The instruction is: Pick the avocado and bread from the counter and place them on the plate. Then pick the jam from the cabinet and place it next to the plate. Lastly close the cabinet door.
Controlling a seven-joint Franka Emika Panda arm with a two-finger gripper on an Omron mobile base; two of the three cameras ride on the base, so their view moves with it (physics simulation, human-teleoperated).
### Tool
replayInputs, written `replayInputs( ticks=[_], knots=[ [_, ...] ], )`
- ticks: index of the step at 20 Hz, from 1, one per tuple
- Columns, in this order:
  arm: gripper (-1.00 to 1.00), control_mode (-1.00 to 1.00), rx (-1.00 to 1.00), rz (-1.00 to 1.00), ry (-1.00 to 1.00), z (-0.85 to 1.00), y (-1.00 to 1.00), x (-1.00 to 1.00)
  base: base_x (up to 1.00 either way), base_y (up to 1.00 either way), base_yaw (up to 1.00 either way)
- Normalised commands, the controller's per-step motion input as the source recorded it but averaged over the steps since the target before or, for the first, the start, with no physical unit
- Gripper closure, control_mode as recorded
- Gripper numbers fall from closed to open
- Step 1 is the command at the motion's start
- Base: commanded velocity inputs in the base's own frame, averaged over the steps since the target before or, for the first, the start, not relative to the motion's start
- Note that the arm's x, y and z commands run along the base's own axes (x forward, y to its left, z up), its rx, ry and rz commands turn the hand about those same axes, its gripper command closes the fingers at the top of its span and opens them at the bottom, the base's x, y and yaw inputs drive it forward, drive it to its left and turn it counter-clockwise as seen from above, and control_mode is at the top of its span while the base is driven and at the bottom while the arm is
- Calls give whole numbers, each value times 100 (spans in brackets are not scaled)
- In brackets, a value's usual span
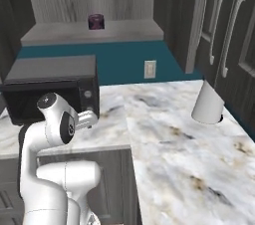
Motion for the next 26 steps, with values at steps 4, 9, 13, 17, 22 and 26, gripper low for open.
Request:
replayInputs(
  ticks=[4,9,13,17,22,26],
  knots=[
    [-100,100,0,0,0,0,0,0,38,-6,0],
    [-100,100,0,0,0,0,0,0,33,-5,0],
    [-100,100,0,0,0,0,0,0,22,-4,0],
    [-100,100,0,0,0,0,0,0,7,0,0],
    [-100,100,0,0,0,0,0,0,21,-1,0],
    [-100,100,0,0,0,0,0,0,6,0,0]
  ],
)
